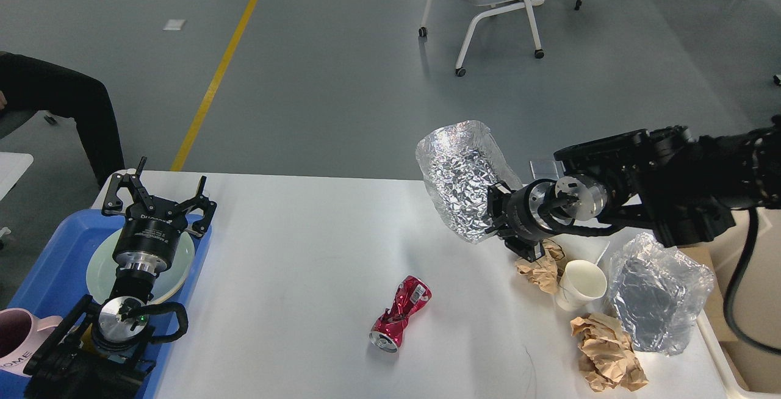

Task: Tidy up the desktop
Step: 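Lift the foil package and drop it into the white bin, then raise the right gripper out of the bin, then lower the right gripper toward the plastic bag by the bin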

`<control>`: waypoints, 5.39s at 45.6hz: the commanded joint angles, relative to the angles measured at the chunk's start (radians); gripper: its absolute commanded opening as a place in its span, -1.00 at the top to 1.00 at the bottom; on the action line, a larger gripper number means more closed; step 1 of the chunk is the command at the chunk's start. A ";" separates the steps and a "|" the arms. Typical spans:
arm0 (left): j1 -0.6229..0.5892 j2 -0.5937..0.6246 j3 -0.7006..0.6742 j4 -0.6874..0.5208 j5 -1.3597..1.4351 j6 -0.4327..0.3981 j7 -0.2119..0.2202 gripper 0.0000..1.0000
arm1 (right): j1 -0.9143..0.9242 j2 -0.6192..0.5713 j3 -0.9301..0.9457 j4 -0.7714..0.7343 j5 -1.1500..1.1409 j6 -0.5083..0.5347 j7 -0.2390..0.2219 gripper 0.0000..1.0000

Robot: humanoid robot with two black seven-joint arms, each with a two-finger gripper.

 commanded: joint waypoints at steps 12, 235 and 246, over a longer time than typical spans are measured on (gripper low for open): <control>0.001 0.000 0.000 0.000 0.000 0.000 -0.001 -0.93 | 0.571 -0.067 -0.424 0.310 -0.319 0.465 0.012 1.00; 0.001 -0.001 0.000 0.000 0.000 0.000 -0.001 -0.93 | 0.838 -0.232 -0.381 0.339 -0.789 0.937 -0.042 -0.97; 0.001 0.000 0.000 0.000 0.000 0.000 -0.001 -0.93 | 0.731 -0.379 -0.452 0.279 -0.798 0.899 -0.042 -0.96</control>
